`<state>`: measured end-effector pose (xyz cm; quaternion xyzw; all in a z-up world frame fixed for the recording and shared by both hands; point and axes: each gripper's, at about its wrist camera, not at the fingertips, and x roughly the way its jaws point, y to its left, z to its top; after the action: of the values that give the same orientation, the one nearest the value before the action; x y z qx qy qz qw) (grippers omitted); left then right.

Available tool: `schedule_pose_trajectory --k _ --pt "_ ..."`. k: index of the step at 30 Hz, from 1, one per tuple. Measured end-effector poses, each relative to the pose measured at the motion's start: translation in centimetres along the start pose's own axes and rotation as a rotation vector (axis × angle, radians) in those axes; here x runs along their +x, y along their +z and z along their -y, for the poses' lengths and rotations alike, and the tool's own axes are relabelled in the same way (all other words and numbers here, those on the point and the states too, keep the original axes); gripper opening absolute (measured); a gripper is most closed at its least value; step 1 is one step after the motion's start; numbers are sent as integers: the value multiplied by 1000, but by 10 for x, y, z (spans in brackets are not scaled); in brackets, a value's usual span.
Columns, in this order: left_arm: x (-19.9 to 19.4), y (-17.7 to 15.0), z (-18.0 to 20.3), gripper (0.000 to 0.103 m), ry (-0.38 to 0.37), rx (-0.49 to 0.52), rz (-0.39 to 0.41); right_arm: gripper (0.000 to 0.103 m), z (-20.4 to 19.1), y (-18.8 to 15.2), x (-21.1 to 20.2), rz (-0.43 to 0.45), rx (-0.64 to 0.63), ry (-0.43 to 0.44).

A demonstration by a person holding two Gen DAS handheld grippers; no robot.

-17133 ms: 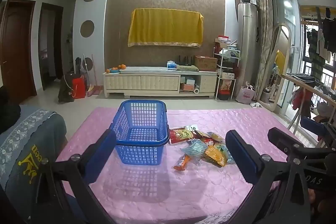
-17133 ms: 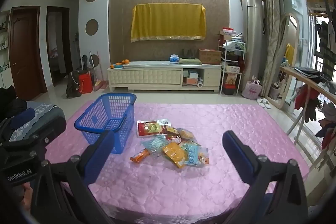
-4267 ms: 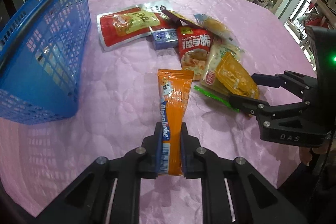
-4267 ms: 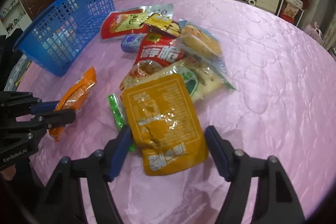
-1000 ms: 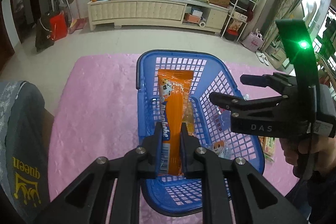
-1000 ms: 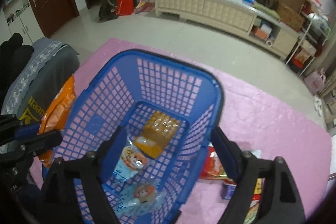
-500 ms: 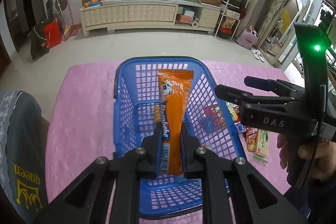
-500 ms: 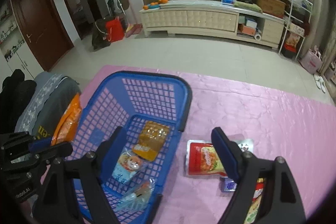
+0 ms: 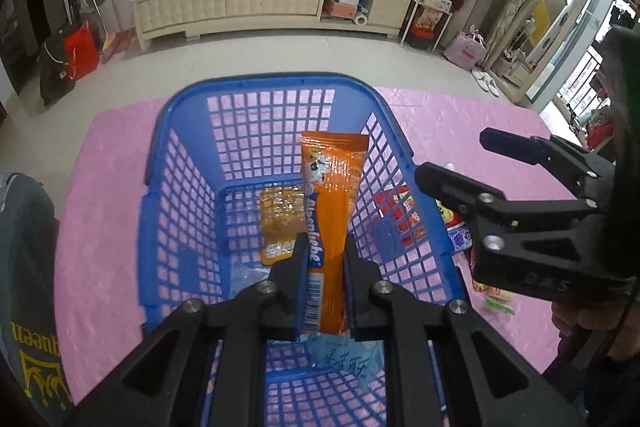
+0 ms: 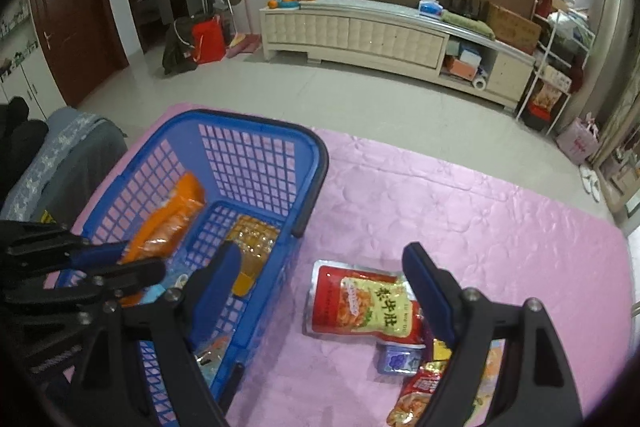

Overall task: Organize snacks
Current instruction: 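Withdraw both open grippers from the basket back toward the remaining snacks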

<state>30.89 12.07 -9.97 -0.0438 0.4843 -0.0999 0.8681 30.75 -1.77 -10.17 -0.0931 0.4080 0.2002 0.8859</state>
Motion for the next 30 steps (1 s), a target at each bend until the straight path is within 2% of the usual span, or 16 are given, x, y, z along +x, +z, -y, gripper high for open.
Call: schedule_pose_trajectory --k 5,7,9,10,14,17,22,30 --pt "12 5 3 13 -8 13 -20 86 8 -5 4 -12 1 -2" --pt "14 5 4 21 -9 14 -17 86 11 -6 5 -13 -7 -27" --pt "13 6 5 62 2 0 -20 86 14 -9 2 -7 -9 -34" --pt "11 5 4 65 16 -4 -20 86 14 -10 2 -6 -8 -36" --pt "1 -4 7 66 57 10 -27 86 22 -16 -9 -9 25 -44" --pt "-18 -11 10 66 79 15 -3 86 21 -18 -20 -2 22 -48" --pt "-53 -19 14 68 83 7 42 86 12 -21 -46 15 15 -32" --pt "-99 -35 36 78 85 26 109 86 5 -30 -100 56 15 -28"
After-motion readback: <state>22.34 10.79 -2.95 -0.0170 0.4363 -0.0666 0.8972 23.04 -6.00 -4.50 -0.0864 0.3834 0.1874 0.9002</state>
